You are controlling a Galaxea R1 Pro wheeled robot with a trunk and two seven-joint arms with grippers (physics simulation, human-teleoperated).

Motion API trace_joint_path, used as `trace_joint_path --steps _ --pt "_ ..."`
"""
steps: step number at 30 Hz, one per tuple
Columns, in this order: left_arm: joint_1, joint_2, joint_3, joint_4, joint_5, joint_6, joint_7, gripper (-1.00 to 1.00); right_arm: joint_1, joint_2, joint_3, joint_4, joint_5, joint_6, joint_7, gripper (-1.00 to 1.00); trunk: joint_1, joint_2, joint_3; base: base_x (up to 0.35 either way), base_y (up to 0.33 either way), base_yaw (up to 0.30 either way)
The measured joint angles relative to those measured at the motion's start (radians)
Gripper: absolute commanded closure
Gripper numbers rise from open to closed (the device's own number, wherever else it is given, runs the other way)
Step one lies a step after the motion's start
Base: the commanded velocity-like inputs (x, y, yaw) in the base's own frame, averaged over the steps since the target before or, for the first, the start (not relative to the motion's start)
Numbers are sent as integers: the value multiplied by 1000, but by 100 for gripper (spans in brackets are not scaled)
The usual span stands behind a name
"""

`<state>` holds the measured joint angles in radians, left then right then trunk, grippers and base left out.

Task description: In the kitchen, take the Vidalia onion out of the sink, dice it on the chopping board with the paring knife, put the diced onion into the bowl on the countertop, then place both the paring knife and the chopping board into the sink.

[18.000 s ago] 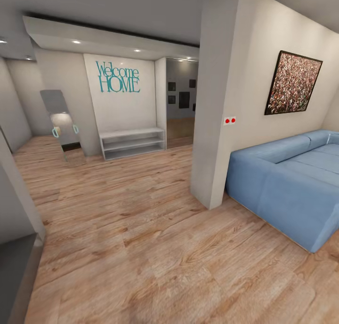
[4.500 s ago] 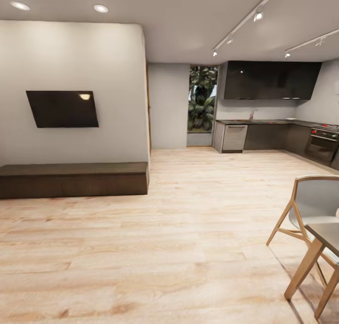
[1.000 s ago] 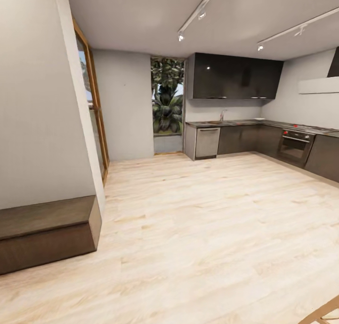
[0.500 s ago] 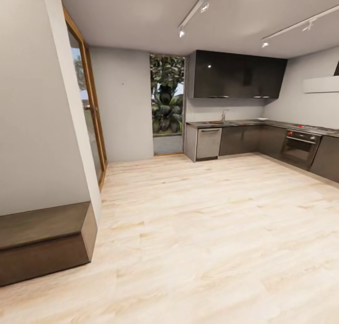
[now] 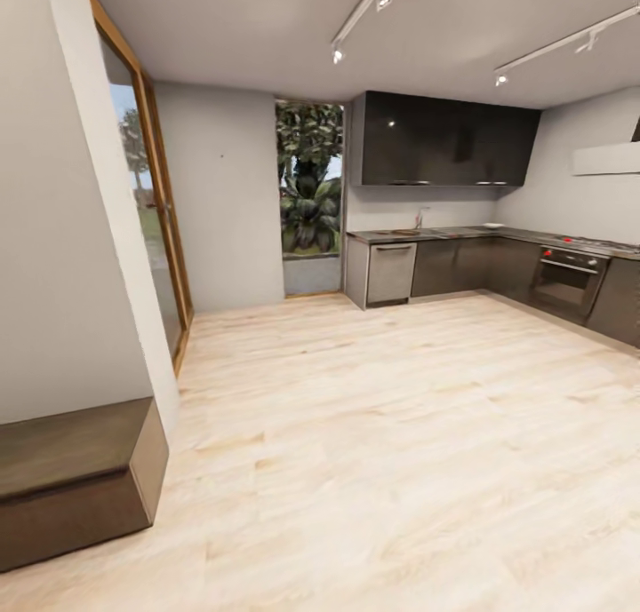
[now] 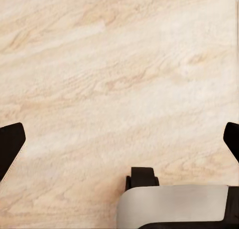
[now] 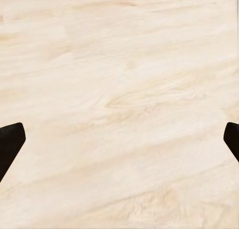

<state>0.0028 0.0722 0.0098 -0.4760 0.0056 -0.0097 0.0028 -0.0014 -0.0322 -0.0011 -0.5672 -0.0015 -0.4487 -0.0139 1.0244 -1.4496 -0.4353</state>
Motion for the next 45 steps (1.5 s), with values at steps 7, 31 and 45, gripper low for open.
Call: trace_joint_path --steps 7,31,45 --pt "0 0 0 1 0 0 0 -100 0 0 -1 0 0 0 0 -100 0 0 0 317 0 -172" --pt "0 0 0 -1 0 0 0 -100 0 0 1 0 0 -1 0 -100 0 0 8 317 -4 -122" --pt "0 0 0 -1 0 0 0 -100 0 0 1 0 0 0 0 -100 0 0 10 317 -132 -37"
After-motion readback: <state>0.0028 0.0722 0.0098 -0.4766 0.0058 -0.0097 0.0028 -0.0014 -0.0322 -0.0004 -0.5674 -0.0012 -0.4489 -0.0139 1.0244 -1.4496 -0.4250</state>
